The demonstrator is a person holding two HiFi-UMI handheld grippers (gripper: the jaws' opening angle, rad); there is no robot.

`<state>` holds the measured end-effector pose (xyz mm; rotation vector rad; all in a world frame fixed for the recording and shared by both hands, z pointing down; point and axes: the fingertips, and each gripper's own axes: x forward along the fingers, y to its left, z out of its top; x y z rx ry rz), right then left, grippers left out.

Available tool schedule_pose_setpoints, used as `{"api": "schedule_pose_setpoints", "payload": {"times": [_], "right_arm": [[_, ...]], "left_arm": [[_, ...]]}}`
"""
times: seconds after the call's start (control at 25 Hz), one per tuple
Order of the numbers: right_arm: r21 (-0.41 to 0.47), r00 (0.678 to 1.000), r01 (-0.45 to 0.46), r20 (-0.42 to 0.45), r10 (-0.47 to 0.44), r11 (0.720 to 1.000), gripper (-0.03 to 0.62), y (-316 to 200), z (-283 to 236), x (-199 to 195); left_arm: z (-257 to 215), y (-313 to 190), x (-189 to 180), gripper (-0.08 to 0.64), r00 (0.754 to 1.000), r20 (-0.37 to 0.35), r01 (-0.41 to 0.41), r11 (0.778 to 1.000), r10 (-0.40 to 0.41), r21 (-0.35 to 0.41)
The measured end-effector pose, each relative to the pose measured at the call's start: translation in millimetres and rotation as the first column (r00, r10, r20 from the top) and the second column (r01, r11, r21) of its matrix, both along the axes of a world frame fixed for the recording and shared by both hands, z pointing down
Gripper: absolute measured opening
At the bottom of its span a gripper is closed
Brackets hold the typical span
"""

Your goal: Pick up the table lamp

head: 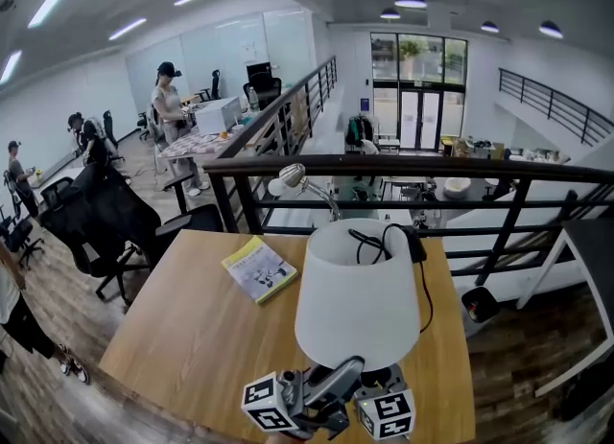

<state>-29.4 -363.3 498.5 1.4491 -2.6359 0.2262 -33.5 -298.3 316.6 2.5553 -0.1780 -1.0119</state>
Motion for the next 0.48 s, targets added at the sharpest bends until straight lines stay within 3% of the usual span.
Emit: {"api": "schedule_pose_setpoints", "payload": {"times": [0.48], "right_arm": [[0.056,1.0,-0.003,0.003,0.003,0.998,0.156,-3.2,-22.5,3.3]], "left_arm": [[-18.8,5.6,2.8,0.014,1.0,-0.002,-0.007,0.999,0.007,0.052]]}}
